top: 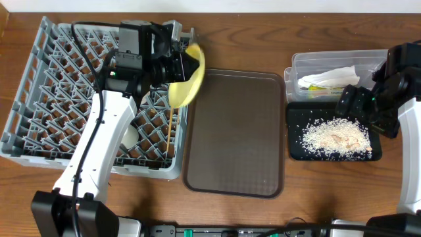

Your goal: Sort waste into correct bins and load items into the dishwasher

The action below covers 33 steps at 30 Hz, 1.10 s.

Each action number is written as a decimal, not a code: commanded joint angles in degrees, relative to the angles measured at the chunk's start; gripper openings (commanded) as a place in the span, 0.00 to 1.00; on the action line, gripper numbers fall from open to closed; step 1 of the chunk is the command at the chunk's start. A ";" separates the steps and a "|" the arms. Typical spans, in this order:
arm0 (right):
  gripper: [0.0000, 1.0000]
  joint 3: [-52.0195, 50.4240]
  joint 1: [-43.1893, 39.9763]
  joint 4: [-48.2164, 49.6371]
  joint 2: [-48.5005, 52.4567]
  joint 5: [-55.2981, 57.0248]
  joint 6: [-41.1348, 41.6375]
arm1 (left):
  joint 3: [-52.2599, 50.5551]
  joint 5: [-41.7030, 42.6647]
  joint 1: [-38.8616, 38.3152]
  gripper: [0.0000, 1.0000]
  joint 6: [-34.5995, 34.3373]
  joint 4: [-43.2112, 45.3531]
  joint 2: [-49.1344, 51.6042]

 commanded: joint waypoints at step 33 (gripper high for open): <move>0.99 0.33 11.52 20.96 1.05 0.79 -17.49 | -0.24 -33.59 4.15 0.82 6.93 -34.01 -7.15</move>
